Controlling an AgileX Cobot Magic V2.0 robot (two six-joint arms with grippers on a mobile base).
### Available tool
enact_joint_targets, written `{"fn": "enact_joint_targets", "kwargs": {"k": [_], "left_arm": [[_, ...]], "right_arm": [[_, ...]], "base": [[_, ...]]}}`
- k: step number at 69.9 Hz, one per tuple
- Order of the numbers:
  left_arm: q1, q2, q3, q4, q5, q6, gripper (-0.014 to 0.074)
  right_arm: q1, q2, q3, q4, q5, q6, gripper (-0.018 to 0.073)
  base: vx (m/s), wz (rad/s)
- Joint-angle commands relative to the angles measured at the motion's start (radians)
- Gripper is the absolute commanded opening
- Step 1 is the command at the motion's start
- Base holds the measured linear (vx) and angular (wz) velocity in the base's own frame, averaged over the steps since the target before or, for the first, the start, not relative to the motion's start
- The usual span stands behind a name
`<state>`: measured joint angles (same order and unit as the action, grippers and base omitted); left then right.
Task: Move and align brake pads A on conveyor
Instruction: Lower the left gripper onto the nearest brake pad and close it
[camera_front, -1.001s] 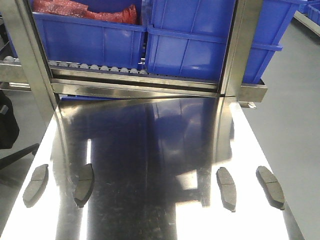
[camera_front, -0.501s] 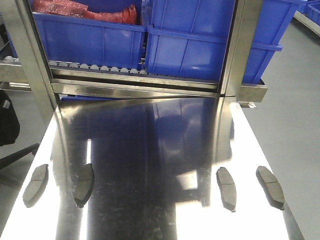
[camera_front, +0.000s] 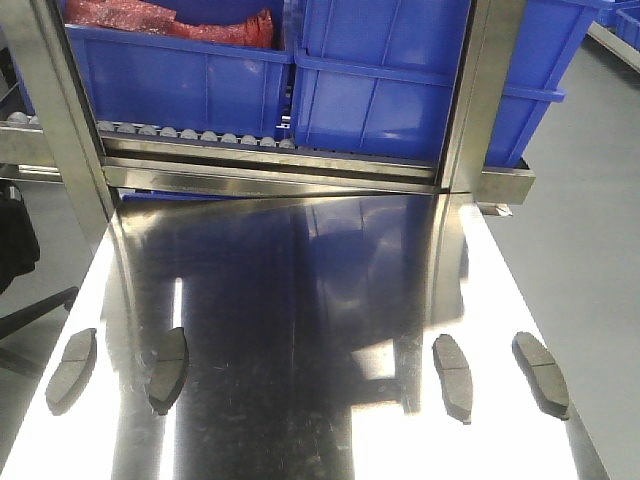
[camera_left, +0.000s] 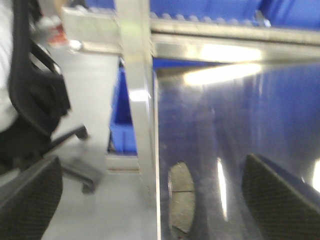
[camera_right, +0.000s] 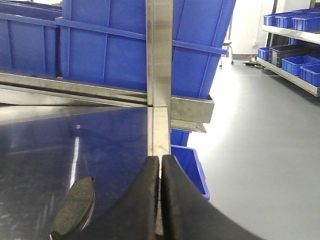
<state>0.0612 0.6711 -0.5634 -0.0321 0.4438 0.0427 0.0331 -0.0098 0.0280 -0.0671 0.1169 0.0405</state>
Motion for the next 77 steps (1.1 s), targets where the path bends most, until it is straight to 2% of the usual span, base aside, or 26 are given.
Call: {"fn": "enact_joint_targets", "kwargs": {"k": [1,5,8,35,42,55,77], "left_arm": [[-0.007,0.110,-0.086,-0.114,-0.029,0.093,0.0677],[-0.007,0.191,-0.124,-0.173,0.003,0.129,0.0677],[-0.007,0.256,-0.154,-0.186,0.026,0.136,0.0676],[-0.013,0.691,-0.418,-0.188,0.234,0.099,0.0669],[-0.045,0.774,-0.472,-0.175,0.250,0.091,0.0664],[-0.057,0.902,-0.548,-0.076,0.329,-0.051,0.0652],[-0.057,1.010,-0.555,-0.064,0.365,-0.053,0.0631]], "right_arm": [[-0.004,-0.010,0.006,-0.007,-0.073,-0.006,-0.0003],[-0.004,-0.010,0.006,-0.007,-0.073,-0.006,-0.0003],[-0.004,-0.010,0.006,-0.007,-0.073,-0.006,-0.0003],[-0.004,-0.010,0.006,-0.007,-0.073,-0.006,-0.0003],[-0.004,-0.010,0.006,-0.007,-0.073,-0.006,-0.0003],[-0.004,-0.010,0.006,-0.007,-0.073,-0.006,-0.0003],[-0.004,-0.010,0.006,-0.007,-0.073,-0.006,-0.0003]], "base": [[0.00,0.00],[0.00,0.00],[0.00,0.00],[0.00,0.00],[0.00,0.00],[0.00,0.00],[0.00,0.00]]}}
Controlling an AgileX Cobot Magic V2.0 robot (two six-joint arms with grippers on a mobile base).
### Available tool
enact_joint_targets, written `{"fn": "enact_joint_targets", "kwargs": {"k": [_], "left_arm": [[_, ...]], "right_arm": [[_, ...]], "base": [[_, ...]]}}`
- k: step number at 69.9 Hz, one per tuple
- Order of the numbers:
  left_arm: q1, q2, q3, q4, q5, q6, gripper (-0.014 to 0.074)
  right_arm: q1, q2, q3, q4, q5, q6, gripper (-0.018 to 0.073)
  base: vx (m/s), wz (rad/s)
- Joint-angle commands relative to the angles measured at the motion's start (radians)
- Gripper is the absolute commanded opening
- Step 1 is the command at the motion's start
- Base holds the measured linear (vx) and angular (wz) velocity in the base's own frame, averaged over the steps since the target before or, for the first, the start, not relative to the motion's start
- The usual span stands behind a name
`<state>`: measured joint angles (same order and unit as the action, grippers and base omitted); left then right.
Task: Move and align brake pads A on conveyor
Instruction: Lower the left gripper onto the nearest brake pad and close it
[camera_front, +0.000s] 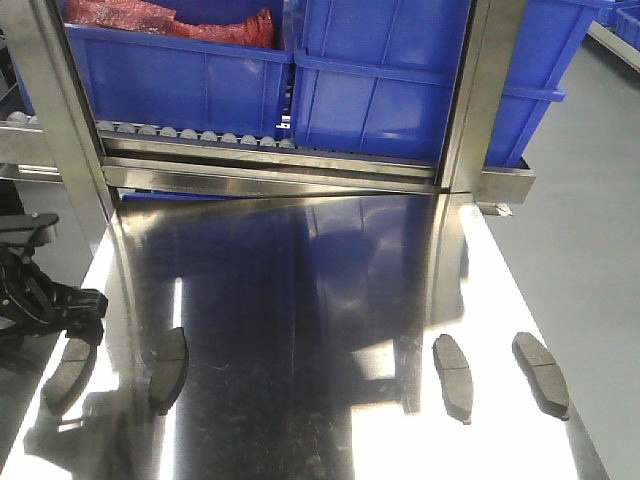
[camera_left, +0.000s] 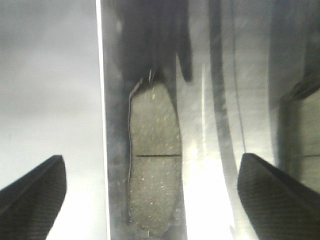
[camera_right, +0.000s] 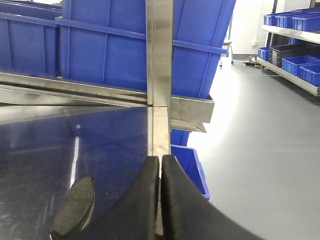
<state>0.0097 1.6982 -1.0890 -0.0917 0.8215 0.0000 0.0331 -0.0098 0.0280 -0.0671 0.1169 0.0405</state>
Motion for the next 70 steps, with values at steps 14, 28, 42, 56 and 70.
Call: {"fn": "enact_joint_targets", "kwargs": {"k": [14,28,42,56,70], "left_arm": [[-0.006,0.023,-0.030,-0.005,-0.019,-0.011,0.0616],[-0.006,0.049,-0.030,-0.005,-0.019,-0.011,0.0607],[-0.006,0.072,-0.030,-0.005,-0.020,-0.011,0.0598],[-0.006,0.075,-0.030,-0.006,-0.023,-0.011,0.0582],[-0.006,0.075,-0.030,-0.006,-0.023,-0.011,0.0526]], "right_arm": [[-0.004,-0.010,0.006,-0.007,-0.073,-0.006,-0.0003],[-0.004,-0.010,0.006,-0.007,-0.073,-0.006,-0.0003],[-0.004,-0.010,0.006,-0.007,-0.073,-0.006,-0.0003],[-0.004,-0.010,0.006,-0.007,-0.073,-0.006,-0.0003],[-0.004,-0.010,0.006,-0.007,-0.073,-0.006,-0.0003]], "base": [[0.00,0.00],[0.00,0.00],[0.00,0.00],[0.00,0.00],[0.00,0.00]]}}
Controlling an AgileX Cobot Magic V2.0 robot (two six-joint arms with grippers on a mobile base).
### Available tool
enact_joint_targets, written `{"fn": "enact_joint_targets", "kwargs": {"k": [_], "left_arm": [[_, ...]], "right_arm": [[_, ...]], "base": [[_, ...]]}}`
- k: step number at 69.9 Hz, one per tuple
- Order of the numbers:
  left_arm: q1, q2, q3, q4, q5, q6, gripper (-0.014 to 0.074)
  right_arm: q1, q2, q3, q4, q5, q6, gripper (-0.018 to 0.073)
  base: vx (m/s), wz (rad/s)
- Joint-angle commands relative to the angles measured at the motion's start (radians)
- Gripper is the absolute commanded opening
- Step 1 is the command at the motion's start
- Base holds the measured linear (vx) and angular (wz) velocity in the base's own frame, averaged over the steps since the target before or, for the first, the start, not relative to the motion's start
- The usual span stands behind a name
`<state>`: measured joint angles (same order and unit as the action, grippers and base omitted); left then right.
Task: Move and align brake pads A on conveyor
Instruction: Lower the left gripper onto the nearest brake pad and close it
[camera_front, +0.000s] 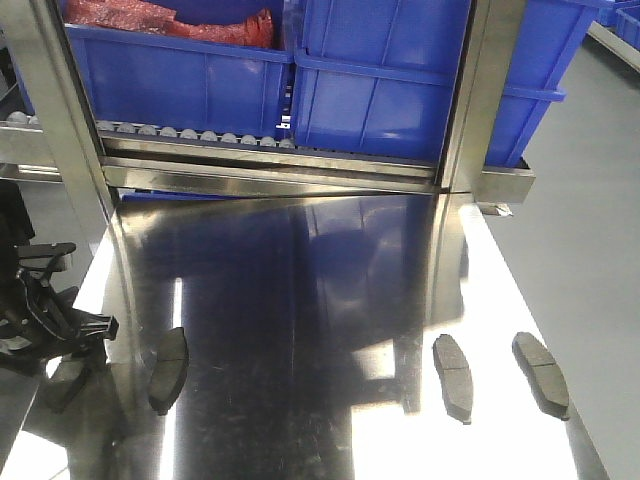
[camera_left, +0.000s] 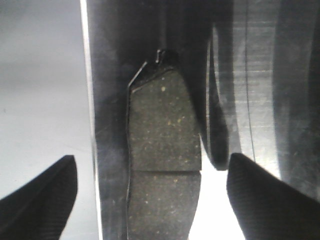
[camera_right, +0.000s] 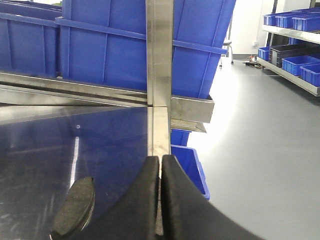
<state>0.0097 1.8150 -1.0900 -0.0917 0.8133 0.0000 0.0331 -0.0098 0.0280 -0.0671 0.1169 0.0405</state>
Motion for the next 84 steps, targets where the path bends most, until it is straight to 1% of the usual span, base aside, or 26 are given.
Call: {"fn": "enact_joint_targets", "kwargs": {"k": [1,15,32,39,44,70,84], "left_arm": [[-0.006,-0.042,-0.029,-0.006,-0.015,-0.011,0.0519],[-0.006,-0.042,-0.029,-0.006,-0.009,-0.011,0.0387],[-0.006,-0.042,-0.029,-0.006,-0.004,-0.010,0.0192],[-0.006,-0.042,-0.029,-0.006,-0.004,-0.005,0.0139],[-0.006,-0.042,-0.029,-0.006,-0.004,0.000,0.0127],[-0.006,-0.046,-0.027,-0.006,-0.011,0.000,0.0128],[-0.006,-0.121,0.033,-0.009,-0.095,0.000,0.0129]], "right_arm": [[-0.004,-0.010,0.006,-0.007,-0.073,-0.006,-0.0003],[-0.004,-0.010,0.006,-0.007,-0.073,-0.006,-0.0003],[-0.004,-0.010,0.006,-0.007,-0.073,-0.006,-0.0003],[-0.004,-0.010,0.006,-0.007,-0.073,-0.006,-0.0003],[-0.004,-0.010,0.006,-0.007,-0.073,-0.006,-0.0003],[-0.004,-0.010,0.006,-0.007,-0.073,-0.006,-0.0003],[-0.004,-0.010,0.006,-0.007,-0.073,-0.006,-0.0003]], "base": [[0.00,0.00],[0.00,0.00],[0.00,0.00],[0.00,0.00],[0.00,0.00],[0.00,0.00],[0.00,0.00]]}}
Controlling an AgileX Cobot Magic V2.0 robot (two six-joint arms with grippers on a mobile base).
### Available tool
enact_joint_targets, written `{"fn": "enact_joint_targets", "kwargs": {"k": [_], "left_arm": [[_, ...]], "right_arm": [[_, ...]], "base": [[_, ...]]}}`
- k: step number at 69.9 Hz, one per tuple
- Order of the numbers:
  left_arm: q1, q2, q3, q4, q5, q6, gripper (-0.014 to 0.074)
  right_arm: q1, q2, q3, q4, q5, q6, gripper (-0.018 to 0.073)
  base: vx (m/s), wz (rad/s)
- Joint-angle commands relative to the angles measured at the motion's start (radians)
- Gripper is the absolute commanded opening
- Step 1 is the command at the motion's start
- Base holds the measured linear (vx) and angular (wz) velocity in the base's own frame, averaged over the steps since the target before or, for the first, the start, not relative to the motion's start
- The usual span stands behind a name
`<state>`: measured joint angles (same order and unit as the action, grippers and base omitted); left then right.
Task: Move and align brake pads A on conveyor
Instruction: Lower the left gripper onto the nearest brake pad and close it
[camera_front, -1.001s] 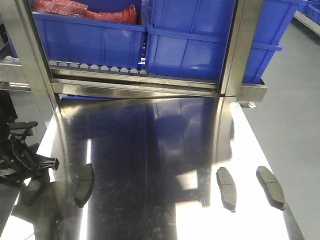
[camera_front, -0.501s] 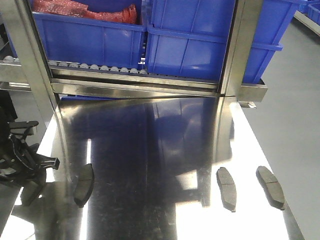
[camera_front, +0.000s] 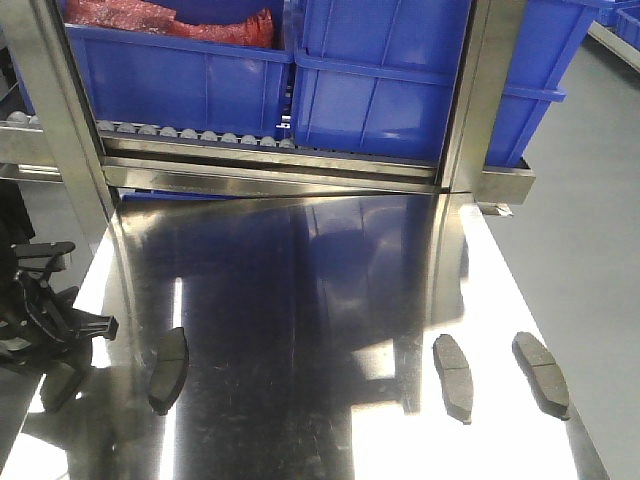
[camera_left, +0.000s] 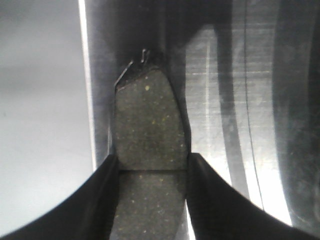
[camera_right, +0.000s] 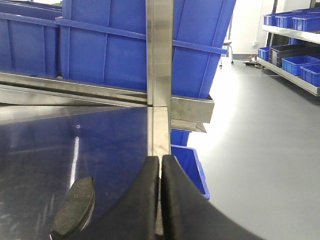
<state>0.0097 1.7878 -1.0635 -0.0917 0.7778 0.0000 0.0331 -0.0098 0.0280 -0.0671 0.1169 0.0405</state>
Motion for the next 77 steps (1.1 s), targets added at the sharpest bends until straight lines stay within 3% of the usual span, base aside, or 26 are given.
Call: {"fn": "enact_joint_targets", "kwargs": {"k": [1,36,63,77], "left_arm": [[-0.006,-0.101,0.017,-0.009,-0.065,0.000,0.0129],[-0.006,-0.417,0.284,-0.010,-0.231,0.016,0.0129],[-0.006,-0.717,0.445,-0.012,-0.111,0.015,0.0129],[-0.006,-0.882,0.528,-0.012,-0.114,0.015,0.0129]], "right_arm": [[-0.004,-0.010,0.006,-0.007,-0.073,-0.006,-0.0003],[-0.004,-0.010,0.006,-0.007,-0.073,-0.006,-0.0003],[-0.004,-0.010,0.006,-0.007,-0.073,-0.006,-0.0003],[-0.004,-0.010,0.006,-0.007,-0.073,-0.006,-0.0003]], "base": [[0.00,0.00],[0.00,0.00],[0.00,0.00],[0.00,0.00]]}}
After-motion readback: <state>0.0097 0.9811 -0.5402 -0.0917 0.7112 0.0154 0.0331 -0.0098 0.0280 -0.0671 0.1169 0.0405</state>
